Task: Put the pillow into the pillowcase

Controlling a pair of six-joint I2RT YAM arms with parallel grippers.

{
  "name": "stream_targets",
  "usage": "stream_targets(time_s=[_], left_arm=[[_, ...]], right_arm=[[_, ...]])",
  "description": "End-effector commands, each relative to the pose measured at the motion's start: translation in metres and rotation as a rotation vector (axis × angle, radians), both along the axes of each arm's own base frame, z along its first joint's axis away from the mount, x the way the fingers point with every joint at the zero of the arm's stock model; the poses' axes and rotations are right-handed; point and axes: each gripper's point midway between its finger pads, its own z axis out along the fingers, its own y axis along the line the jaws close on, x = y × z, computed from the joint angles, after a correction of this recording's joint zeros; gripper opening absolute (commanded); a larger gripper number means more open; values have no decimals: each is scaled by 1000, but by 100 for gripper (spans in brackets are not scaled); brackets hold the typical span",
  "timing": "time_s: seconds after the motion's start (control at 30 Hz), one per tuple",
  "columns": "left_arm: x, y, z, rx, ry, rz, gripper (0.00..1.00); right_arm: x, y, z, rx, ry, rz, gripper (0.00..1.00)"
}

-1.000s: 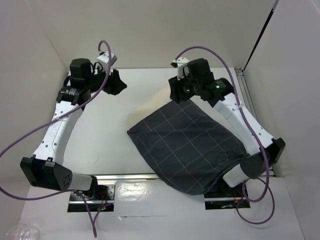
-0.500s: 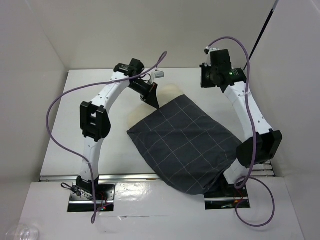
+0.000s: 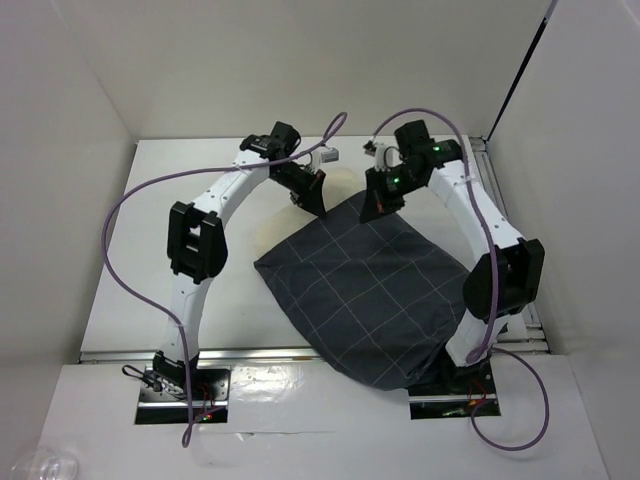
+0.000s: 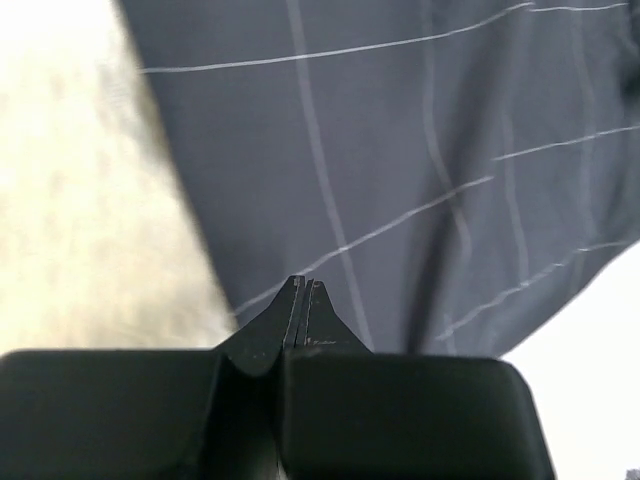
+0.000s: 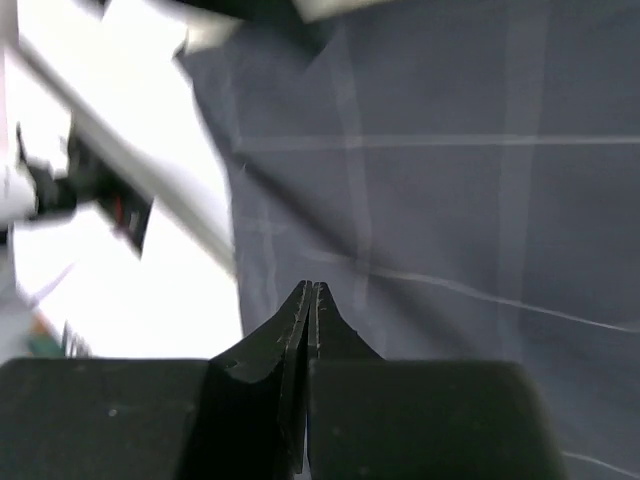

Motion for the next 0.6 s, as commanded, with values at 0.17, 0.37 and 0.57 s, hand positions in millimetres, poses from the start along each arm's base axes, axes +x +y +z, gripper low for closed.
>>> stream_targets(time_s=[0.17,0.37,0.57], left_arm=[[31,-3,-13,-20,-76,56,0],[49,-5,-10,-10,-144,76,0],[62,6,-18,18,-171,107,0]], right_arm=[[-50,12,-62,-134,224,154,0],[-35,3,-102,-200,343,100,0],[-6,-13,-144,-248,460,-11,0]])
